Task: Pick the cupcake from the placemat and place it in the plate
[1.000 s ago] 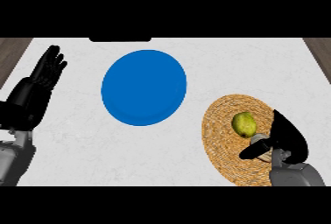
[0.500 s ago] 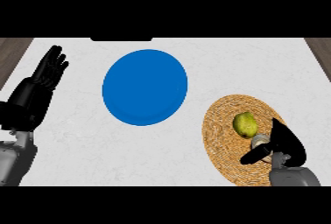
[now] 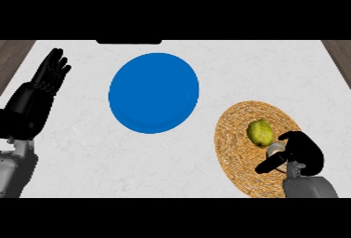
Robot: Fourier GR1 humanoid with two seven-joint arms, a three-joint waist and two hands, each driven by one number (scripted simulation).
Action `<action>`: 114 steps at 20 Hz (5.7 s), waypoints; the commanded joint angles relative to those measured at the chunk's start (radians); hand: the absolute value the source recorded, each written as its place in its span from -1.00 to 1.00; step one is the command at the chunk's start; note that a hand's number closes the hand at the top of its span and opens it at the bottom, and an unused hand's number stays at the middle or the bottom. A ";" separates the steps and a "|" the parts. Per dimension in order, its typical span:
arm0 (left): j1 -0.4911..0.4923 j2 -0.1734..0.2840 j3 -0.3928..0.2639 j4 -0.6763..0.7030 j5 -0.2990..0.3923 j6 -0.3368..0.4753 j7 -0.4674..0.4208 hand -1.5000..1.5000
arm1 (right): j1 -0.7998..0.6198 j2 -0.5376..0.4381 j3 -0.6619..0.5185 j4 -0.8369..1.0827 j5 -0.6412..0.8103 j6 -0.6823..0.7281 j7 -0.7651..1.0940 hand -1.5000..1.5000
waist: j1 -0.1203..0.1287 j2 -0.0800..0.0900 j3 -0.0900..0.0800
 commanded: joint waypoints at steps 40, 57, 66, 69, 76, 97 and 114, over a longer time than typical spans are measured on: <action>-0.065 -0.073 0.098 0.093 -0.066 -0.097 -0.022 0.00 | -0.527 0.150 0.549 -0.164 0.127 -0.307 0.082 1.00 | 0.018 0.009 0.004; -0.068 -0.132 0.053 0.065 -0.107 -0.098 -0.033 0.00 | -0.991 0.150 0.495 0.733 -0.250 -0.675 -0.130 1.00 | 0.072 0.025 0.003; -0.130 -0.158 0.021 0.043 -0.108 -0.102 0.026 0.00 | -1.024 0.150 0.481 0.902 -0.481 -0.803 -0.202 -1.00 | 0.121 0.037 0.004; -0.158 -0.156 0.026 0.077 -0.108 -0.109 0.034 0.00 | -1.028 0.150 0.482 0.897 -0.555 -0.841 -0.281 -1.00 | 0.124 0.041 0.005; -0.146 -0.163 0.015 0.067 -0.134 -0.101 0.006 0.00 | -1.045 0.150 0.417 0.904 -0.644 -1.053 -0.460 -1.00 | 0.124 0.041 0.006; -0.006 -0.131 0.114 -0.017 -0.132 -0.098 0.036 0.00 | -0.555 0.064 0.317 0.418 -0.884 -1.076 -0.890 -1.00 | -0.013 -0.002 0.005; -0.031 -0.151 0.171 0.035 -0.133 -0.171 0.003 0.00 | -0.134 -0.154 0.252 -0.032 -0.762 -0.886 -0.842 -1.00 | -0.005 0.003 0.005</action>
